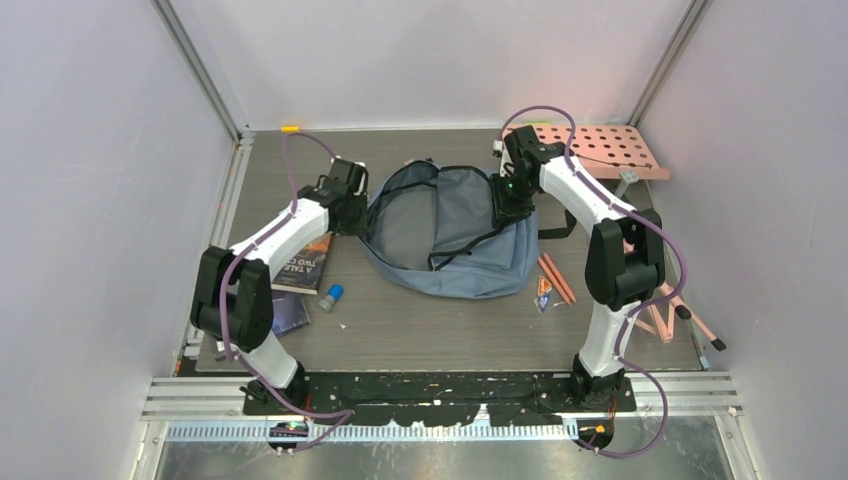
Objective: Pack the student bag
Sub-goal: Unzip the student bag at the center of the board.
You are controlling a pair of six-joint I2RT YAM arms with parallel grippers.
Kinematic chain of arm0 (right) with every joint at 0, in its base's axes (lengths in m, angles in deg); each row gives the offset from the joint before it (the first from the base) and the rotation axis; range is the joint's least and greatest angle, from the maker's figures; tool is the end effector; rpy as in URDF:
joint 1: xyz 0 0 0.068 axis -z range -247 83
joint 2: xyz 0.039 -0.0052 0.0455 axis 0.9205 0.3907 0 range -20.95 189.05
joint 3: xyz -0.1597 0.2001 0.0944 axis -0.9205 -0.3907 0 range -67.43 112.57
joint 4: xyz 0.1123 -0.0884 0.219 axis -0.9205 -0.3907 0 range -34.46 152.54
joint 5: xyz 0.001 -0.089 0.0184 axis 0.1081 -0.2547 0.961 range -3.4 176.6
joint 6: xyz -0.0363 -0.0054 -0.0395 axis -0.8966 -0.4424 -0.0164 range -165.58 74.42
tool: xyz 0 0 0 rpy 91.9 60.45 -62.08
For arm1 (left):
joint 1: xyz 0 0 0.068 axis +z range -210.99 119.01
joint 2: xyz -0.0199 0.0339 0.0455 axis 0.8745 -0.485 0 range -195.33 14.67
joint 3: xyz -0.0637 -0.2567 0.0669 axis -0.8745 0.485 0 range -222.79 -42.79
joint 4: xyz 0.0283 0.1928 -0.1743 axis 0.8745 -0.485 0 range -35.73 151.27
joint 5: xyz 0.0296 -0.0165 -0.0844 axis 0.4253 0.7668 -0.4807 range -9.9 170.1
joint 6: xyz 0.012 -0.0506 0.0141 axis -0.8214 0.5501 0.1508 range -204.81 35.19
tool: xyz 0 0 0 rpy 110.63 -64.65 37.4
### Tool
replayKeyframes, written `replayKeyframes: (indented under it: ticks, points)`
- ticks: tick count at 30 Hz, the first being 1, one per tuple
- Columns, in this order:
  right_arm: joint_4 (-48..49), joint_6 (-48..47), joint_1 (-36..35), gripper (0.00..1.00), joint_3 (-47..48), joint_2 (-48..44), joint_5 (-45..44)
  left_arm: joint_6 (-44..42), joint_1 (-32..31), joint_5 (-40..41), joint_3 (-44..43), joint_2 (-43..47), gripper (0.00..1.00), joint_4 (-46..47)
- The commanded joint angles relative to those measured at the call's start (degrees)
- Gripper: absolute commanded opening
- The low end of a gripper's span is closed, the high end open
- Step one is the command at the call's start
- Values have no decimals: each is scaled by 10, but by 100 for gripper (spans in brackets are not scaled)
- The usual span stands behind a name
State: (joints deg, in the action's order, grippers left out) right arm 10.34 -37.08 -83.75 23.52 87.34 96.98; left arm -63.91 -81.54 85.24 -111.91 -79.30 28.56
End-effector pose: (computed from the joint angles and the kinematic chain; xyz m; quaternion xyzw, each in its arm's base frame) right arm 0.3742 0.1193 0.2463 -0.0866 0.9764 0.1255 0.1531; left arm 0.3237 -0.1181 0.2359 -0.0155 0.9592 -0.0585 0.2762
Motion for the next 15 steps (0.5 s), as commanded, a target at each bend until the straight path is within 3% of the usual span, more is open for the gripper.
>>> replayKeyframes:
  ticks: [1, 9, 12, 15]
  points:
    - [6, -22, 2, 39, 7, -25, -85, 1, 3, -20, -8, 26, 0, 27]
    - [7, -17, 2, 40, -17, -62, -89, -15, 3, -28, -29, 35, 4, 33]
    - [10, -13, 2, 40, -12, -74, -78, -25, 3, -29, -43, 43, 22, 35]
    - [19, -10, 2, 41, -4, -88, -76, -40, 3, -13, -63, 54, 56, 33]
